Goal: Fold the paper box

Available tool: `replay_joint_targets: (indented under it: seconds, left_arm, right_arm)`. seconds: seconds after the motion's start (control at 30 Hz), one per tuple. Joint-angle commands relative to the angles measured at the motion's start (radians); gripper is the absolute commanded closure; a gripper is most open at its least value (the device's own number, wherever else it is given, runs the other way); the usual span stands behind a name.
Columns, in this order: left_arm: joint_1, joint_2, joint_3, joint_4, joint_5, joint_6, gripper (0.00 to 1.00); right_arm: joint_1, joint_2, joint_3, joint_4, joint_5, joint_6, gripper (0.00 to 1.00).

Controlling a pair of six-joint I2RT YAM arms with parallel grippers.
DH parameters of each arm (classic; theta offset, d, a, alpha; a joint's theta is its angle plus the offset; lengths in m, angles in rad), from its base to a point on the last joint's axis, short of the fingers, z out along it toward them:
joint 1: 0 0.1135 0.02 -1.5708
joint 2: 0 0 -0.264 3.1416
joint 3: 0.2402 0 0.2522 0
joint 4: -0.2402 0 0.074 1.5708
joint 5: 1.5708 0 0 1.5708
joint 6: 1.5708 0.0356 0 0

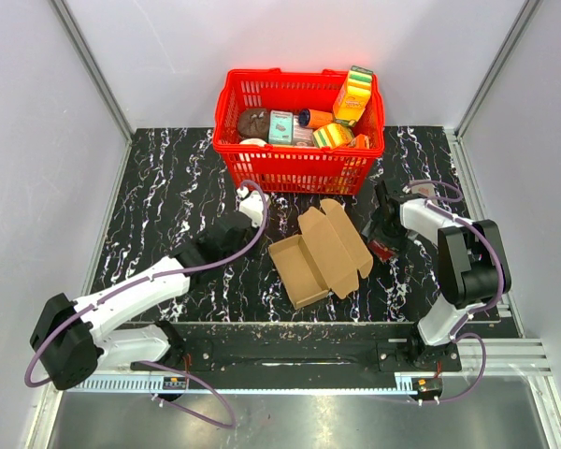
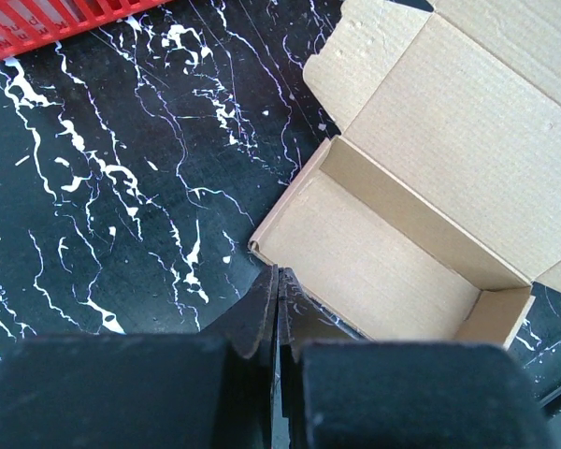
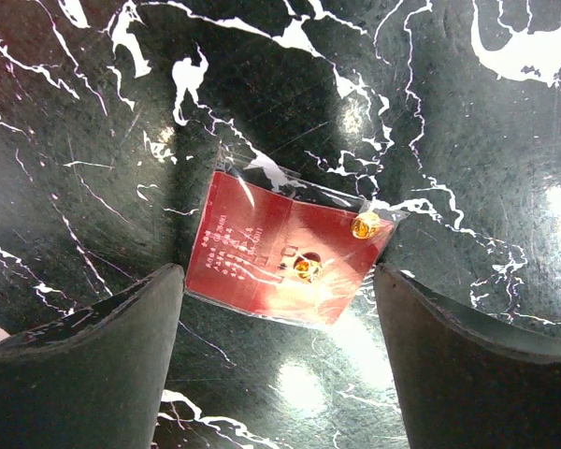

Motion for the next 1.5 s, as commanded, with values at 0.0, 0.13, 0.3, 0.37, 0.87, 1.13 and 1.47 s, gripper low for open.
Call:
replay_joint_targets:
  seconds: [0.0, 0.13, 0.3, 0.37, 0.87, 1.13, 1.47]
  left_arm:
    - [0.004, -0.032, -0.009, 0.031, -0.011, 0.001, 1.00]
    - [0.004, -0.032, -0.012, 0.034, -0.013, 0.001, 1.00]
    - [0.002, -0.028, -0.010, 0.037, -0.011, 0.002, 1.00]
    - [0.004, -0.031, -0.012, 0.036, -0.011, 0.002, 1.00]
    - [0.004, -0.041, -0.007, 0.031, -0.013, -0.001, 1.00]
    - [0.004, -0.047, 0.000, 0.019, -0.011, -0.005, 1.00]
    - [0.004, -0.060, 0.025, 0.000, -0.016, -0.005, 1.00]
  right_arm:
    - [0.004, 0.026, -0.048, 0.010, -0.059, 0.009, 0.14]
    - [0.004, 0.038, -0.052, 0.021, -0.071, 0.004, 0.21]
    - [0.004, 0.049, -0.052, 0.026, -0.080, -0.014, 0.24]
    - [0.004, 0.047, -0.057, 0.027, -0.085, -0.017, 0.24]
    - [0.004, -0.063, -0.075, 0.043, -0.057, -0.036, 0.28]
    - [0.003, -0.148, -0.051, -0.009, -0.005, -0.056, 0.29]
    - [0.003, -0.313, 0.076, -0.149, 0.130, -0.109, 0.29]
